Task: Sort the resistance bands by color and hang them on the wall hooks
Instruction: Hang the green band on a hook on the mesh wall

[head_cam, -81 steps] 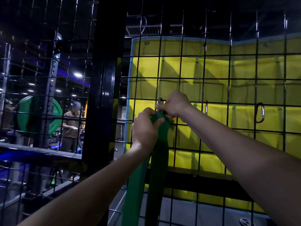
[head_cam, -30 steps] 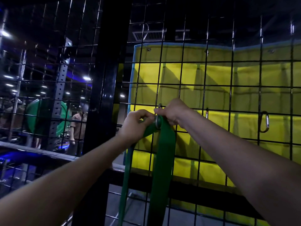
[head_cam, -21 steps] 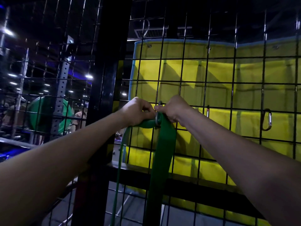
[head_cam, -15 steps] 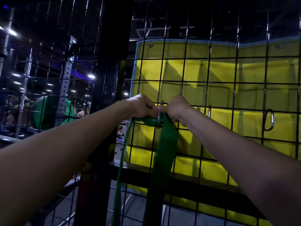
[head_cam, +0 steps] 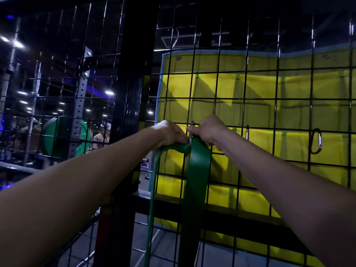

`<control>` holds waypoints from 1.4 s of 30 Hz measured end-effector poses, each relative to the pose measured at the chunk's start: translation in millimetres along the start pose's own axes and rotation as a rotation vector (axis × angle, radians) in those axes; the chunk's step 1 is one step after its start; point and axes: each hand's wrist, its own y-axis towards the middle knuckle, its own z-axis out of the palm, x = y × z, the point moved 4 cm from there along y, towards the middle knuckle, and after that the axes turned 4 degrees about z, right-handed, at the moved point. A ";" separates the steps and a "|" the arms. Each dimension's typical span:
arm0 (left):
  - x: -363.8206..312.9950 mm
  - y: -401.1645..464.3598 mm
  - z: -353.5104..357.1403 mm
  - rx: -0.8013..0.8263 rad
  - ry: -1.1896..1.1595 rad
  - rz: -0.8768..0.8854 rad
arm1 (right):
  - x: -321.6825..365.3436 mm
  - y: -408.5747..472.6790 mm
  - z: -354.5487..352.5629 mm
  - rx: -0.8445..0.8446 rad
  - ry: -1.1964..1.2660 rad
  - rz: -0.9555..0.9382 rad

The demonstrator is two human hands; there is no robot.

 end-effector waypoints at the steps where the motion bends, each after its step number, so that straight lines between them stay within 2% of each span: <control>1: -0.1 -1.1 0.3 0.010 -0.005 -0.011 | -0.1 -0.8 -0.2 -0.001 0.007 0.005; 7: -7.4 -4.5 4.6 -0.015 0.000 0.022 | -1.0 1.9 -1.1 -0.026 -0.064 0.008; 13: 14.2 -15.4 11.4 -0.229 -0.341 0.034 | 5.2 -7.0 -4.6 -0.006 -0.053 0.020; 18: 16.9 -15.6 14.8 -0.354 -0.465 -0.029 | 3.8 -6.7 -3.2 -0.009 -0.029 0.032; 20: 16.9 -18.9 16.4 -0.406 -0.411 -0.012 | 3.1 -6.3 -2.4 -0.002 -0.031 0.030; 23: 11.8 -24.3 19.0 -0.457 -0.285 0.117 | 3.7 -7.8 -4.4 0.004 -0.007 0.038; 27: 7.3 -41.7 29.9 -0.425 -0.129 0.250 | 6.0 -10.8 -5.3 0.011 -0.015 0.047; 33: 19.9 -58.8 59.2 -0.359 -0.125 0.443 | 6.9 -10.2 -4.9 0.036 0.000 0.049; 42: 23.8 -45.2 39.5 -0.291 -0.134 0.452 | 10.1 -16.3 -4.7 0.099 0.082 0.056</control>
